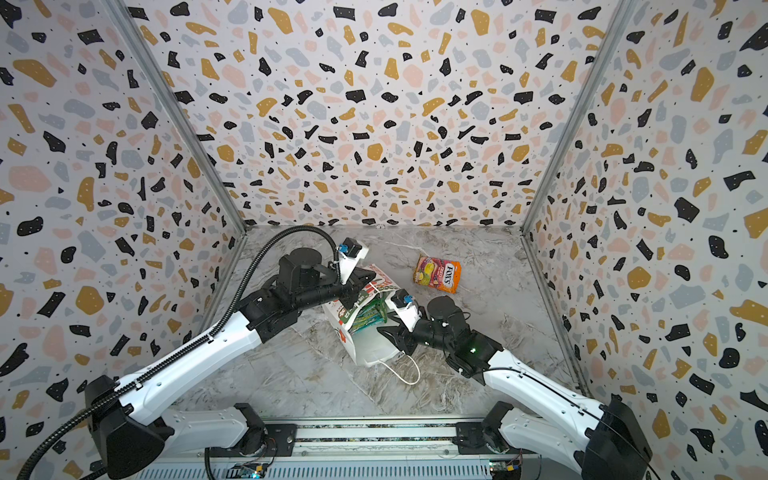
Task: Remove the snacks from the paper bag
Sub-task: 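Move the open right gripper back over the bag opening, then reach the right gripper into the bag and close on a green FOX'S packet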
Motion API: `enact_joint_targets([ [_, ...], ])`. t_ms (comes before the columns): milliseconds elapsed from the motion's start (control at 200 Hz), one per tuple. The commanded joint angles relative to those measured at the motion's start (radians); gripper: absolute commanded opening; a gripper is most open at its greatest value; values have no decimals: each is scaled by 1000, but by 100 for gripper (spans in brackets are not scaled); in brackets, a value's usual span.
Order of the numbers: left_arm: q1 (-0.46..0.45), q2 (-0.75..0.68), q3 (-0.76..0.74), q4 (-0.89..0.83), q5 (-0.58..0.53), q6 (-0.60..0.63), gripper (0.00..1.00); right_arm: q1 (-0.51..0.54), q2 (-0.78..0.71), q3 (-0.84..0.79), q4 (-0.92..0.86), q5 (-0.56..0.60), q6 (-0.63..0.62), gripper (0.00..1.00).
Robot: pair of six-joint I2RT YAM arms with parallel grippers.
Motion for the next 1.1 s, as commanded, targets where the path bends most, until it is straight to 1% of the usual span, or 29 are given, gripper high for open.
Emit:
enact_joint_targets([
  [0,-3,-18,13,42,-15,-6,0,25,29,-8,9,85,-25,48],
  [130,-3,-19,13,41,-18,-6,0,67,95,-5,8,183,-42,48],
  [210,-3,-18,13,40,-21,-6,0,81,137,4,6,222,-46,48],
  [511,-3,-16,14,39,-21,-7,0,129,249,22,56,454,-6,47],
  [826,-3,-15,14,38,-20,-7,0,164,352,52,167,605,80,46],
  [951,-3,-15,14,37,-19,-7,0,176,386,59,219,687,120,44],
  [1096,-3,-15,16,36,-18,-6,0,176,421,68,264,741,143,41],
])
